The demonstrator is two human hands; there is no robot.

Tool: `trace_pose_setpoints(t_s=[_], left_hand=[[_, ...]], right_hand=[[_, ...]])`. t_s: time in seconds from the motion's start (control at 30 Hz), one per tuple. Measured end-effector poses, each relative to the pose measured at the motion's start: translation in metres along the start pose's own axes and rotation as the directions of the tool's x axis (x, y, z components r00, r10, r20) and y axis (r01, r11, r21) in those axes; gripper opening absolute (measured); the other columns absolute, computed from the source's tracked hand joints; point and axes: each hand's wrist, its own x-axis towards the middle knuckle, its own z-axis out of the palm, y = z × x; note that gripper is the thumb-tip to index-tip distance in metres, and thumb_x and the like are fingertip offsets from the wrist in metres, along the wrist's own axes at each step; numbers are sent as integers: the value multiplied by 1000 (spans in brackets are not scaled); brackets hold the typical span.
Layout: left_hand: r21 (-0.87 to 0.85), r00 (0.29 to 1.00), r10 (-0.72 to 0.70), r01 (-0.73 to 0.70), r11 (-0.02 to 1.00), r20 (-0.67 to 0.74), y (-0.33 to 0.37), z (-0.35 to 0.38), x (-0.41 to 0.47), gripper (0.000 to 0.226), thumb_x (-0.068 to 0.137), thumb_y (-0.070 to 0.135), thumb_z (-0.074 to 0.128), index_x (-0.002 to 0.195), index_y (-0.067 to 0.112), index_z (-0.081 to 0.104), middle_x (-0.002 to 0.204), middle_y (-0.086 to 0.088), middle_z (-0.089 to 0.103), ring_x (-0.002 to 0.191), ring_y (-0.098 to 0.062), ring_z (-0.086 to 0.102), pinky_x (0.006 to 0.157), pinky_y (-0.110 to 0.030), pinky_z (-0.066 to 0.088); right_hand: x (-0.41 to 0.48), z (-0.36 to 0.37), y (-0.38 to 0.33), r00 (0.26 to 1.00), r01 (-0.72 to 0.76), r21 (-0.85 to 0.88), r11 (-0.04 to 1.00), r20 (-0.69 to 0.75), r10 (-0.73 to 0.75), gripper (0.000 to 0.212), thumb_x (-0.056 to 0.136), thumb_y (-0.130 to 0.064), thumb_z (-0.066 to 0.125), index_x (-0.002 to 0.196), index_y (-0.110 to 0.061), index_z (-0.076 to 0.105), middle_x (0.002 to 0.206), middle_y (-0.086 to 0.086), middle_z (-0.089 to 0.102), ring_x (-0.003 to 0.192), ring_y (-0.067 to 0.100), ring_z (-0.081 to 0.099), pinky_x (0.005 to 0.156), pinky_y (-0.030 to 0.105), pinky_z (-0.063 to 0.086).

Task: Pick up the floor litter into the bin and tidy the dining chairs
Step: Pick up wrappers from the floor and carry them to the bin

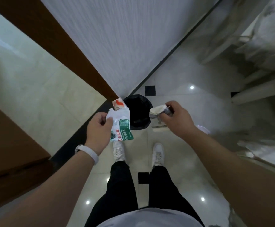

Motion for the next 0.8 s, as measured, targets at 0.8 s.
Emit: trace_pose_setpoints(t_s=[0.8], left_hand=[[285, 971, -78, 11, 958, 225, -244, 174, 305, 9, 98, 25, 56, 90, 26, 60, 92, -3, 71, 86, -27, 70, 76, -50, 59]], right_hand=[[256, 234, 207, 993, -107, -132, 985, -59, 100, 31, 89, -30, 65, 117, -21, 55, 97, -6, 60, 85, 12, 58, 73, 31, 51]])
